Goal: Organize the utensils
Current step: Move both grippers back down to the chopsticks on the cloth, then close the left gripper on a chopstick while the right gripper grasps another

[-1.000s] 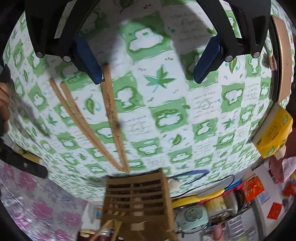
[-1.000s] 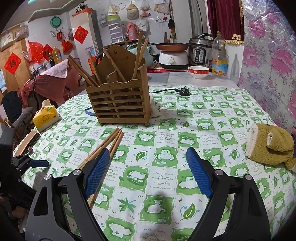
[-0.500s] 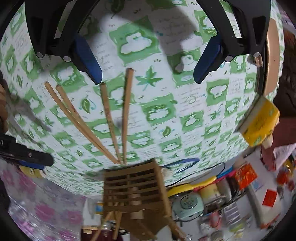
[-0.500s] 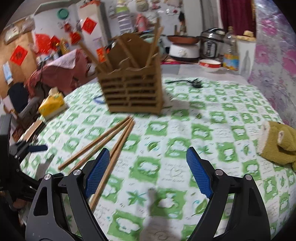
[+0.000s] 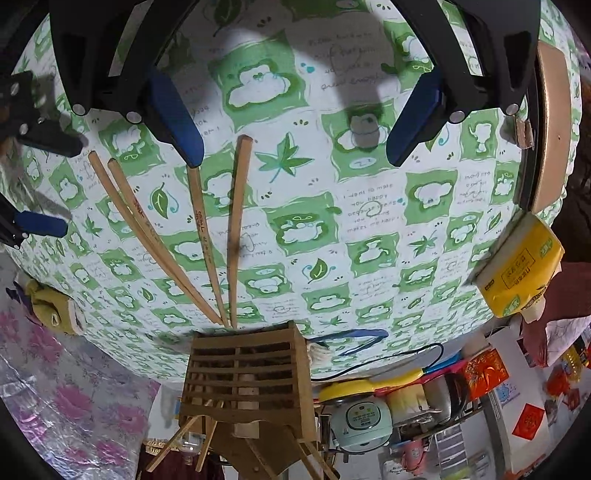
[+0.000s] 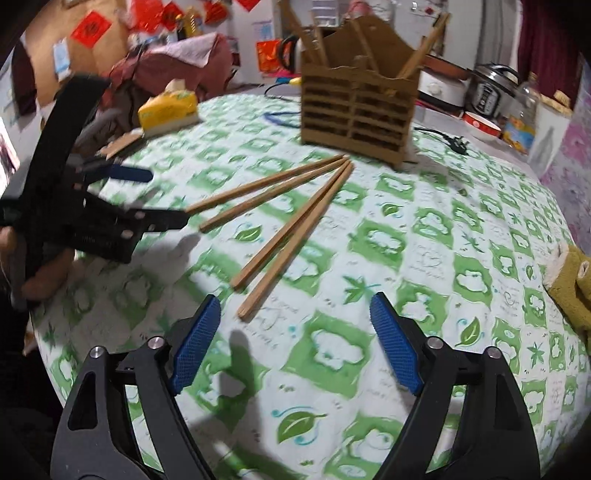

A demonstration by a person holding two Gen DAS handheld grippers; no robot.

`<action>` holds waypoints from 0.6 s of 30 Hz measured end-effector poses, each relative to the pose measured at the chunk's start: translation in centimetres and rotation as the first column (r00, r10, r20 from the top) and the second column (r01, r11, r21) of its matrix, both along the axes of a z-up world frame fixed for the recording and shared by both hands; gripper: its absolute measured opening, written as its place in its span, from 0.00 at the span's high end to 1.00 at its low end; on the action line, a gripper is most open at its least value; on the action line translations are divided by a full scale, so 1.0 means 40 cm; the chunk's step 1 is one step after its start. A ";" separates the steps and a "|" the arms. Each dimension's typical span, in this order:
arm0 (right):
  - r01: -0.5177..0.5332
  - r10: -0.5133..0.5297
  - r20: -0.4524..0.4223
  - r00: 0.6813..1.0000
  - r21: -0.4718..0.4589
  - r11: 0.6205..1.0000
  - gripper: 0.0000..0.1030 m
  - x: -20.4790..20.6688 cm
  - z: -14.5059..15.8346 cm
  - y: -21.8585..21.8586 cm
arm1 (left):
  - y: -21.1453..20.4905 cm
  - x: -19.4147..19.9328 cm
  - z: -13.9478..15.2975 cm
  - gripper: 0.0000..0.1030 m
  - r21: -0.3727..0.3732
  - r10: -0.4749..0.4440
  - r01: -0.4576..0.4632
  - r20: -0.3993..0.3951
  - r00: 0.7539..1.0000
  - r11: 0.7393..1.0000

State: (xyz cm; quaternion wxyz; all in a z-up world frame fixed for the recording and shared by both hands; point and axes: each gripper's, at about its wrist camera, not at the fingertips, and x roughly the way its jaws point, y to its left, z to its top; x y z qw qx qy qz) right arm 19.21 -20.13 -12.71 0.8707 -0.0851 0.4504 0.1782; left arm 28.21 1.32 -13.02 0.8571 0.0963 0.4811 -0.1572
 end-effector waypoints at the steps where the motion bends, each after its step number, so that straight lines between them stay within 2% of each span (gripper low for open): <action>1: -0.009 0.009 -0.003 1.000 -0.011 1.000 0.29 -0.002 -0.001 0.010 | -0.002 -0.001 0.000 0.06 0.003 -0.004 0.004 0.003 1.000 1.000; 2: -0.018 0.018 -0.013 1.000 -0.021 1.000 0.31 -0.002 -0.005 0.020 | -0.006 -0.004 0.001 0.06 0.008 -0.010 0.010 0.009 1.000 1.000; 4: -0.025 0.023 -0.040 0.999 -0.052 0.998 0.42 0.005 -0.017 0.032 | -0.010 -0.007 0.002 0.06 0.014 -0.019 0.019 0.016 1.000 1.000; 5: -0.021 0.018 -0.053 0.998 -0.054 0.998 0.42 0.010 -0.022 0.031 | -0.013 -0.009 0.002 0.06 0.017 -0.024 0.023 0.019 1.000 1.000; 6: -0.003 0.001 -0.052 0.999 -0.049 0.999 0.48 0.013 -0.021 0.023 | -0.014 -0.010 0.003 0.06 0.017 -0.026 0.026 0.021 0.999 1.000; 9: 0.102 -0.105 -0.034 0.994 -0.084 0.991 0.57 0.031 -0.023 -0.021 | -0.013 -0.015 0.005 0.06 0.009 -0.037 0.037 0.022 0.999 0.999; 11: 0.167 -0.170 -0.036 0.985 -0.075 0.983 0.57 0.047 -0.024 -0.062 | -0.013 -0.019 0.007 0.06 -0.001 -0.050 0.050 0.018 0.999 0.999; 14: 0.240 -0.238 -0.065 0.969 0.022 0.970 0.57 0.055 -0.021 -0.134 | -0.018 -0.033 0.011 0.08 -0.001 -0.070 0.070 0.029 0.997 0.998; 17: 0.250 -0.246 -0.056 0.968 0.090 0.964 0.56 0.053 -0.011 -0.158 | -0.024 -0.040 0.011 0.19 -0.008 -0.089 0.089 0.027 0.996 0.996; 18: 0.242 -0.239 -0.046 0.970 0.101 0.965 0.56 0.049 -0.007 -0.158 | -0.024 -0.038 0.009 0.25 -0.011 -0.093 0.093 0.020 0.995 0.996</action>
